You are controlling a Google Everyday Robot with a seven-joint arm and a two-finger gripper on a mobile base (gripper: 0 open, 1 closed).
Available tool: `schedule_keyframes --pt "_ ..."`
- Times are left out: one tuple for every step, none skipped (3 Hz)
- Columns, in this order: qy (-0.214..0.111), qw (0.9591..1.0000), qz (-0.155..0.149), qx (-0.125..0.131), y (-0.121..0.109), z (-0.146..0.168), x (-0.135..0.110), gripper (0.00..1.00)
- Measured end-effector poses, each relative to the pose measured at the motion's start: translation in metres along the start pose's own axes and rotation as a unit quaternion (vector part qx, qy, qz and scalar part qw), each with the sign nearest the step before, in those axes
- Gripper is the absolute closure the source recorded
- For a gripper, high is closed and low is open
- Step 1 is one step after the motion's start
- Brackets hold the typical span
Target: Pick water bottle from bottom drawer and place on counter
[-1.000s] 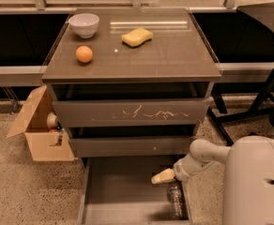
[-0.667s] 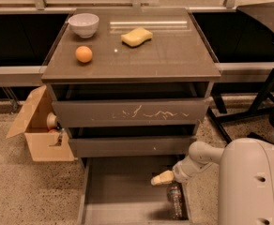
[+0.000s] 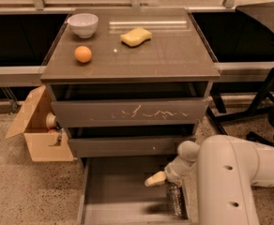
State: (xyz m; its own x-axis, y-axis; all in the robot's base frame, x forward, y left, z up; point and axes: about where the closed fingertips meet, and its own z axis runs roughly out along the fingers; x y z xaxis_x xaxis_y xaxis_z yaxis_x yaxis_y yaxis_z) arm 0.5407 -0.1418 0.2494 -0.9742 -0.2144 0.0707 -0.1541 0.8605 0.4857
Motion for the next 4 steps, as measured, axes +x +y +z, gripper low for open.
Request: schedule_keyframes --pt "0.015 0.9998 0.004 0.01 0.0 0.019 -0.008 0.0" --pt "0.015 0.9995 0.015 0.021 -0.005 0.029 -0.009 0.0" --pt "0.008 0.9991 0.03 0.029 -0.011 0.033 -0.006 0.0" --pt "0.011 0.9984 0.042 0.037 -0.02 0.04 0.0 0.0"
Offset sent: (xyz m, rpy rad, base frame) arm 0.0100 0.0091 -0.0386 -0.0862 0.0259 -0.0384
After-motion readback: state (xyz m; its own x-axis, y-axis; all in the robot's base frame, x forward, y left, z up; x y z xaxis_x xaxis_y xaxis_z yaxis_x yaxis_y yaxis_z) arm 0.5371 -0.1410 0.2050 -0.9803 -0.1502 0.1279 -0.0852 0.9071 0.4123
